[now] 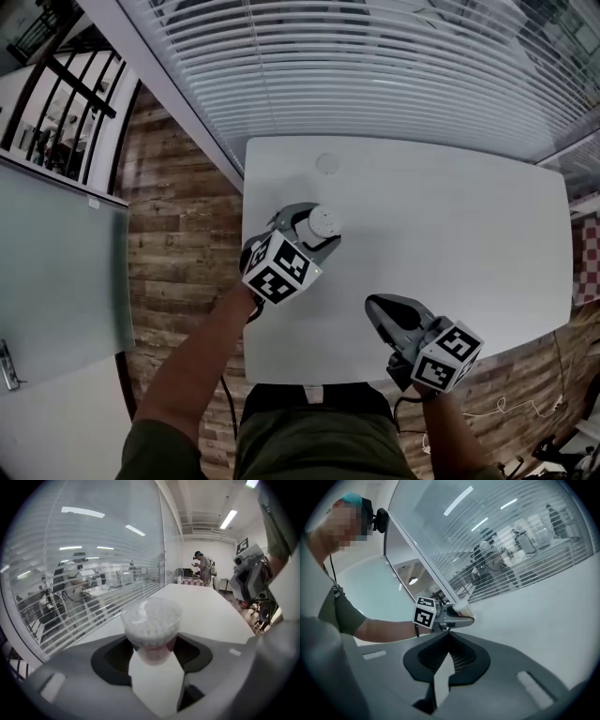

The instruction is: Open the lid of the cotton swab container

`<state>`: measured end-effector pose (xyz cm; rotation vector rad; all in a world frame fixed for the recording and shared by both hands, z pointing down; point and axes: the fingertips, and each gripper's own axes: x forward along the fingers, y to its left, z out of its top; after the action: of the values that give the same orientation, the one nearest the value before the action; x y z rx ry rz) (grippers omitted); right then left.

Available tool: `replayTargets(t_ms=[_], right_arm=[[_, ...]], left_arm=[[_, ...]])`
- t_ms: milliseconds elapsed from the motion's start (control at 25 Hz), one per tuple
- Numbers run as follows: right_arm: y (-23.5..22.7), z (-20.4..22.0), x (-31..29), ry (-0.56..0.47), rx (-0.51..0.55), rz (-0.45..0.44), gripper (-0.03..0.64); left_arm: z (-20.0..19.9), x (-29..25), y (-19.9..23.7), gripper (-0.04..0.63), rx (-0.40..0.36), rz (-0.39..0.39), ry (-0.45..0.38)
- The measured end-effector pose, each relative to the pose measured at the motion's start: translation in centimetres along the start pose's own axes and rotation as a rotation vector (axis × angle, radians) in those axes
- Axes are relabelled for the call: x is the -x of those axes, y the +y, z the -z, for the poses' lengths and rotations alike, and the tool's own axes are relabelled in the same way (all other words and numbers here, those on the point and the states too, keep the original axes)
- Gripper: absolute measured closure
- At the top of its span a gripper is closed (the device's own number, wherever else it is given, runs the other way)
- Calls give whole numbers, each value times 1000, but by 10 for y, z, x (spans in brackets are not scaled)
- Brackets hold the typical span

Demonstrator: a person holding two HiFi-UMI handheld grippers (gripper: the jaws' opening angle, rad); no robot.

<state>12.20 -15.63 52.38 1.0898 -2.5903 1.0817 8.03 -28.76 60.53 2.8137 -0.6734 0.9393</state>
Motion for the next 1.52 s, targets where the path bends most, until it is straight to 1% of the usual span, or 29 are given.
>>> replayTargets(t_ms=[320, 520, 720, 840, 1000, 1160, 1200, 1240, 1320, 1360, 1520], right_arm=[[20, -33, -6, -49, 23, 3, 607], [39, -53, -8, -68, 80, 18, 607], [62, -83, -6, -105, 144, 6, 607], [82, -106, -6, -123, 207, -22, 607], [112, -127, -6, -90, 338, -79, 604], [138, -142, -5, -54, 473, -98, 600], [144, -144, -5, -43, 504, -101, 584], [149, -147, -5, -31, 533, -106, 555], [161, -149, -7, -7, 582, -120, 554], [166, -150, -8, 4, 603, -127, 534], [179, -153, -10, 42, 661, -138, 511]], left_arm=[[-36, 61, 7, 327, 20, -29, -24], [-56, 98, 3, 327, 15, -29, -23], [-71, 128, -6, 327, -3, -30, -4], [-76, 144, -11, 327, -17, -32, 9], [-81, 160, -19, 327, -21, -26, 12], [-84, 170, -31, 327, -27, -15, 13], [-86, 172, -34, 327, -28, -10, 11], [-87, 174, -37, 327, -30, -7, 9], [-88, 178, -42, 327, -37, -1, 8], [-89, 180, -44, 327, -40, 0, 8], [-93, 185, -51, 327, -48, 4, 10]])
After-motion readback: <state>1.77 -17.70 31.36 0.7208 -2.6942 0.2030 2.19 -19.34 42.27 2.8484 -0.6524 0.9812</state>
